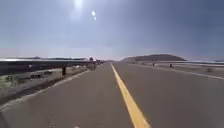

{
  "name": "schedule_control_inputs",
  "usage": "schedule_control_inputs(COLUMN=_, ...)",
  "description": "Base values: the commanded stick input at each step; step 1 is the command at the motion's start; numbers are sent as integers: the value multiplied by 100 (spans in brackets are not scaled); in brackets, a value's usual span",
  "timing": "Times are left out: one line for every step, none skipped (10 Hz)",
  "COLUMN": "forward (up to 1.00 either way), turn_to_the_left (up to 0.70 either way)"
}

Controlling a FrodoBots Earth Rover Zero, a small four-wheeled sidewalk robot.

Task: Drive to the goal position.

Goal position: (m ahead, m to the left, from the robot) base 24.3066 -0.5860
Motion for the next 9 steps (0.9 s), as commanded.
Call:
schedule_control_inputs(forward=85, turn_to_the_left=0)
schedule_control_inputs(forward=85, turn_to_the_left=0)
schedule_control_inputs(forward=85, turn_to_the_left=0)
schedule_control_inputs(forward=85, turn_to_the_left=0)
schedule_control_inputs(forward=85, turn_to_the_left=0)
schedule_control_inputs(forward=85, turn_to_the_left=0)
schedule_control_inputs(forward=85, turn_to_the_left=0)
schedule_control_inputs(forward=85, turn_to_the_left=0)
schedule_control_inputs(forward=85, turn_to_the_left=0)
